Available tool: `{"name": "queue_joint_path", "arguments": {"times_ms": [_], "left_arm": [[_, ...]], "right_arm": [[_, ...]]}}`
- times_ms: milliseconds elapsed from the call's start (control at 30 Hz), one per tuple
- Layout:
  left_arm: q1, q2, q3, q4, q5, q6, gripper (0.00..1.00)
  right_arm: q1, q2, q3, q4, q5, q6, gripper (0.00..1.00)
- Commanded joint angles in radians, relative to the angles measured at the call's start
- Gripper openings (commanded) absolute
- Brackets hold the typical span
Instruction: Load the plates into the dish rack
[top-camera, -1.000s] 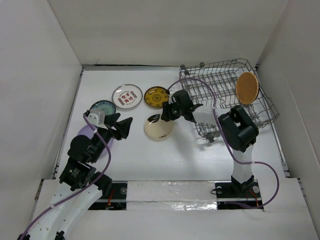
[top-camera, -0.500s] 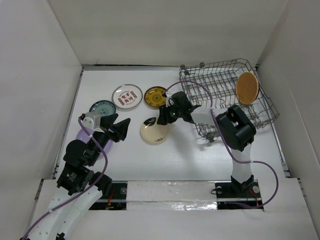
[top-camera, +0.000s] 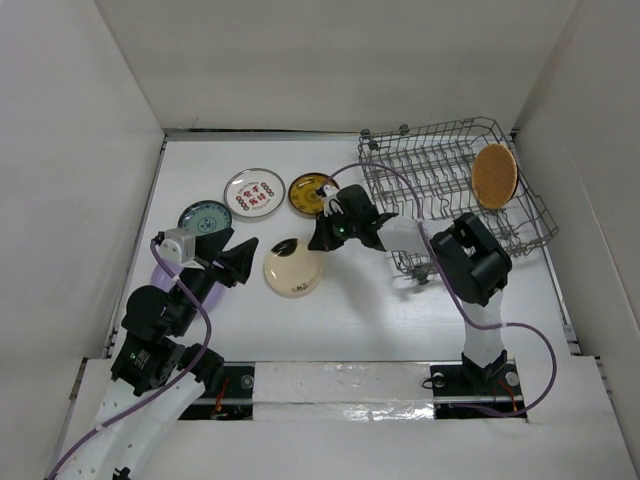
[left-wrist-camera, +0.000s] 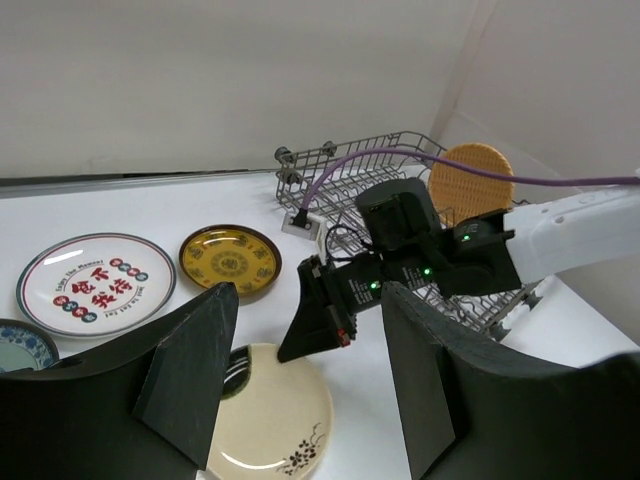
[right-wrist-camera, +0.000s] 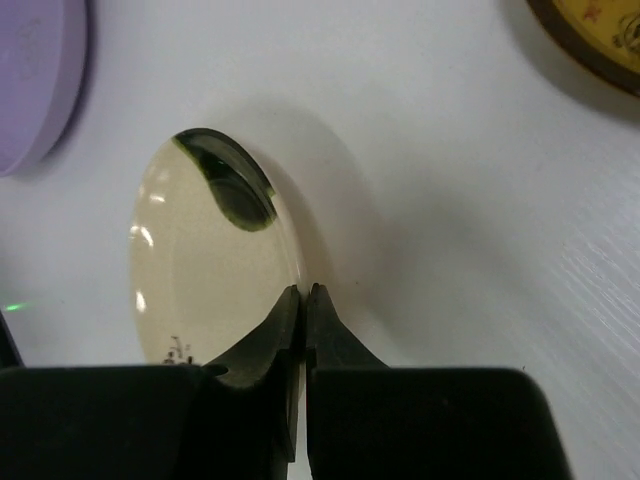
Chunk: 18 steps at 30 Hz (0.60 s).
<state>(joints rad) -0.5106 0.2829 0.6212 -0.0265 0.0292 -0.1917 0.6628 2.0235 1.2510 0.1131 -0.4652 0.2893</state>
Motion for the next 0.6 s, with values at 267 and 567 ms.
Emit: {"name": "queue_joint_path", "arguments": {"times_ms": [267, 567], "left_arm": [[-0.006, -0.028, -0.006, 0.054, 0.046, -0.005, 0.57], [-0.006, -0.077, 0.000, 0.054, 0.063, -0.008, 0.57]], "right_arm": [[-0.166, -0.491, -0.079, 0.123, 0.524, -0.029, 0.00], [-0.378, -0.649, -0.346, 0.534, 1.184, -0.328, 0.00]]}}
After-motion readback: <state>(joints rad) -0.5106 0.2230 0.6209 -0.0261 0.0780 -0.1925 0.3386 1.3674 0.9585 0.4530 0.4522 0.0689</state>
